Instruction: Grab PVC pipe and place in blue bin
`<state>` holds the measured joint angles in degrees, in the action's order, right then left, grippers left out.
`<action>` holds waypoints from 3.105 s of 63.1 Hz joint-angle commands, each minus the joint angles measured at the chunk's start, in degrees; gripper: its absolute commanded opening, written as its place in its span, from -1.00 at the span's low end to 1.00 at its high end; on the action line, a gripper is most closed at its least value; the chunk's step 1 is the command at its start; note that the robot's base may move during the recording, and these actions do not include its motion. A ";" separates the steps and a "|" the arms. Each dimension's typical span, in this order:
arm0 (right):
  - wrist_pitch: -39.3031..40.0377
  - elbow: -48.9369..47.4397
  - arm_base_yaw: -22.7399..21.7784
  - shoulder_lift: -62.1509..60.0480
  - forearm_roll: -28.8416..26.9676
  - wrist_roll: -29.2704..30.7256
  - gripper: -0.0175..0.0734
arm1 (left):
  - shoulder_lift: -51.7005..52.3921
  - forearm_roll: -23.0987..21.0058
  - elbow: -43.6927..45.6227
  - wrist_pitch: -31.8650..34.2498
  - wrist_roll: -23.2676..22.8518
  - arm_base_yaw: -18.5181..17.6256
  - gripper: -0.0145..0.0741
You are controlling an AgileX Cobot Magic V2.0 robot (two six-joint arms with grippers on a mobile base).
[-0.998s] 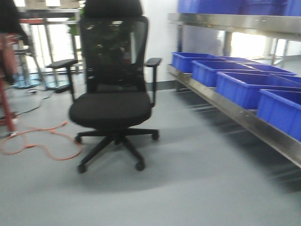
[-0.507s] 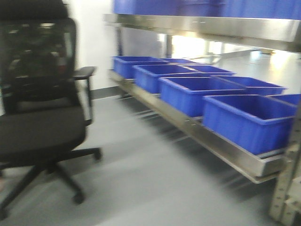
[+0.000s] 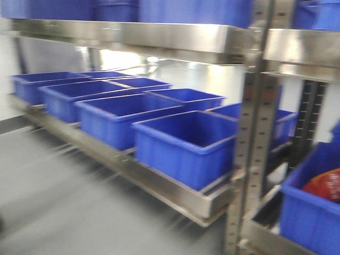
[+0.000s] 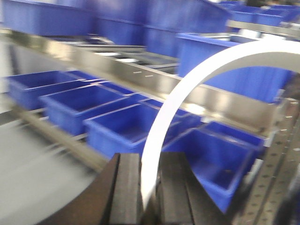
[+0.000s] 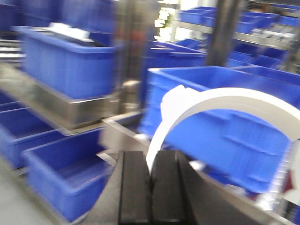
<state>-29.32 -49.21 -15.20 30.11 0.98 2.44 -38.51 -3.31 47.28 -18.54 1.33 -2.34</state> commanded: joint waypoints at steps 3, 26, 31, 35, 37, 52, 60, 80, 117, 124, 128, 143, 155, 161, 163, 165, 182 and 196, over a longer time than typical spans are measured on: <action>1.27 -0.37 -0.04 -0.06 0.16 0.03 -0.98 | 0.35 -0.41 0.11 1.57 -0.55 -0.25 -0.92; 1.27 -0.37 -0.04 -0.06 0.16 0.03 -0.98 | 0.35 -0.41 0.11 1.57 -0.55 -0.25 -0.92; 1.27 -0.37 -0.04 -0.06 0.16 0.03 -0.98 | 0.35 -0.41 0.11 1.57 -0.55 -0.25 -0.92; 1.27 -0.37 -0.04 -0.06 0.16 0.03 -0.98 | 0.35 -0.41 0.11 1.57 -0.55 -0.25 -0.92; 1.27 -0.37 -0.04 -0.06 0.16 0.03 -0.98 | 0.35 -0.41 0.11 1.57 -0.55 -0.25 -0.92; 1.27 -0.37 -0.04 -0.06 0.16 0.03 -0.98 | 0.35 -0.41 0.11 1.57 -0.55 -0.25 -0.92; 1.27 -0.37 -0.04 -0.06 0.16 0.03 -0.98 | 0.35 -0.41 0.11 1.57 -0.55 -0.25 -0.92; 1.27 -0.37 -0.04 -0.06 0.16 0.03 -0.98 | 0.35 -0.41 0.11 1.57 -0.55 -0.25 -0.92; 1.27 -0.37 -0.04 -0.06 0.16 0.03 -0.98 | 0.35 -0.41 0.11 1.57 -0.55 -0.25 -0.92; 1.27 -0.37 -0.04 -0.06 0.16 0.03 -0.98 | 0.35 -0.41 0.11 1.57 -0.55 -0.25 -0.92; 1.27 -0.37 -0.04 -0.06 0.16 0.03 -0.98 | 0.35 -0.41 0.11 1.57 -0.55 -0.25 -0.92; 1.27 -0.37 -0.04 -0.06 0.16 0.03 -0.98 | 0.35 -0.41 0.11 1.57 -0.55 -0.25 -0.92; 1.27 -0.37 -0.04 -0.06 0.16 0.03 -0.98 | 0.35 -0.41 0.11 1.57 -0.55 -0.25 -0.92; 1.27 -0.37 -0.04 -0.06 0.16 0.03 -0.98 | 0.35 -0.41 0.11 1.57 -0.55 -0.25 -0.92; 1.27 -0.37 -0.04 -0.06 0.16 0.03 -0.98 | 0.35 -0.41 0.11 1.57 -0.55 -0.25 -0.92; 1.27 -0.37 -0.04 -0.06 0.16 0.03 -0.98 | 0.35 -0.41 0.11 1.57 -0.55 -0.25 -0.92; 1.27 -0.37 -0.04 -0.06 0.16 0.03 -0.98 | 0.35 -0.41 0.11 1.57 -0.55 -0.25 -0.92; 1.27 -0.37 -0.04 -0.06 0.16 0.03 -0.98 | 0.35 -0.41 0.11 1.57 -0.55 -0.25 -0.92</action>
<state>-29.32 -49.21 -15.20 30.11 0.98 2.44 -38.51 -3.31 47.28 -18.54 1.33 -2.34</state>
